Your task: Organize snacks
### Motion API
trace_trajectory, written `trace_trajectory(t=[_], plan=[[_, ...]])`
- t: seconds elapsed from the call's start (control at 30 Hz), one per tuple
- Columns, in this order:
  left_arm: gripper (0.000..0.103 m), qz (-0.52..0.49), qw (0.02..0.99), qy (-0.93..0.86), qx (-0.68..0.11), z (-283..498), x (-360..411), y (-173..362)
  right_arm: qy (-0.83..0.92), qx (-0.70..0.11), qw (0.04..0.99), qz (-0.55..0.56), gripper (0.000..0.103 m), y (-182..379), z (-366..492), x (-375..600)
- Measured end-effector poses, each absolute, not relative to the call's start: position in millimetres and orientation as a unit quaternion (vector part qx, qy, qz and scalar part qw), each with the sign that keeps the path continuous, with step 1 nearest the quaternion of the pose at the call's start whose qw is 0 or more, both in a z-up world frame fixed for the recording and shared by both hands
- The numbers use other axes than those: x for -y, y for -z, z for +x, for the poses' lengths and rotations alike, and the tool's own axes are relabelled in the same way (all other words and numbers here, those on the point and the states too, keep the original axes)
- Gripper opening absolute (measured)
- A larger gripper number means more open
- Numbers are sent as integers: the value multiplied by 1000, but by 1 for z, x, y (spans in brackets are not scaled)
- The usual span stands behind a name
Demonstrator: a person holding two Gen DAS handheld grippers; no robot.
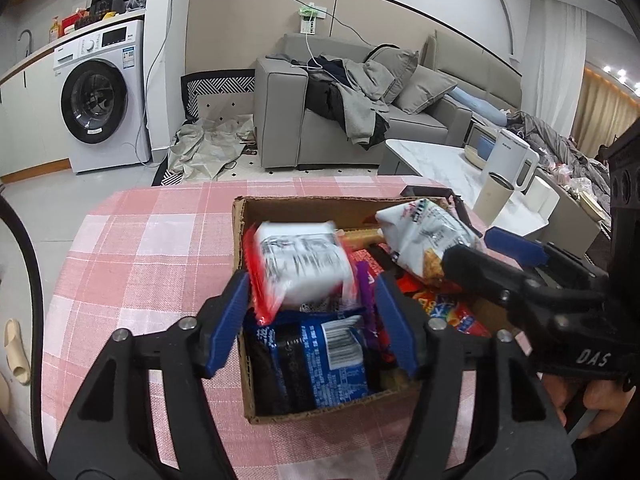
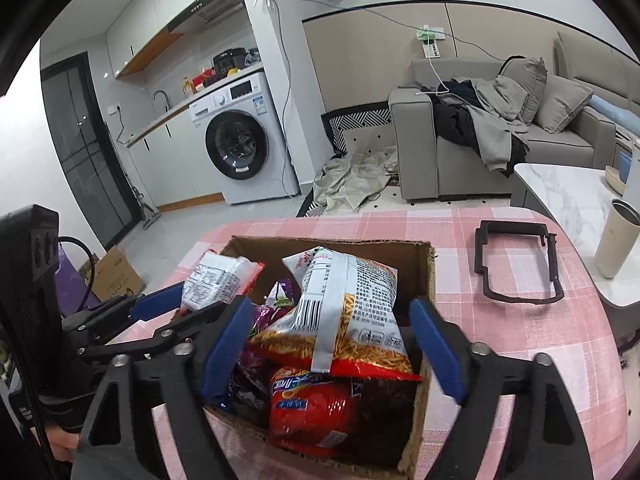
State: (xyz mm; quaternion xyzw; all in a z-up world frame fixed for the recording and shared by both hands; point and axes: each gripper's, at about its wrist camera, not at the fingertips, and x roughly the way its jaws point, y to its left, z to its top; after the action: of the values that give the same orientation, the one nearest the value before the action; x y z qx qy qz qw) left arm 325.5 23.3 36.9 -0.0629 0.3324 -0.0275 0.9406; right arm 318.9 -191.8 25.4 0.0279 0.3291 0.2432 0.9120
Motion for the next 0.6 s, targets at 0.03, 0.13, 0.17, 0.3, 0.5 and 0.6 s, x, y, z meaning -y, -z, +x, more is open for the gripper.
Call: trace_trajectory(t=[0.03,0.13,0.17,0.3,0.5,0.6], plan=[[81,-60,943,20,-327,321,-24,-39,-247,-325,912,28,92,-28,316,194],[87,-64,947,21,-315,309,-24,-46,-256,-319,912,29,99,-34,305,201],[88,-68,946,24,-316,305,-25,-48,-258,-316,912,30,100,-36,302,203],[102,-67,952,14,-299,281,-28,-57,-265,-299,916,30,103,-42,285,208],[102,-57,960,15,-273,239,-34,-65,-277,-276,920,21,103,-44,255,210],[102,-66,963,17,-262,218,-42,-64,-282,-263,922,23,103,-44,240,212]])
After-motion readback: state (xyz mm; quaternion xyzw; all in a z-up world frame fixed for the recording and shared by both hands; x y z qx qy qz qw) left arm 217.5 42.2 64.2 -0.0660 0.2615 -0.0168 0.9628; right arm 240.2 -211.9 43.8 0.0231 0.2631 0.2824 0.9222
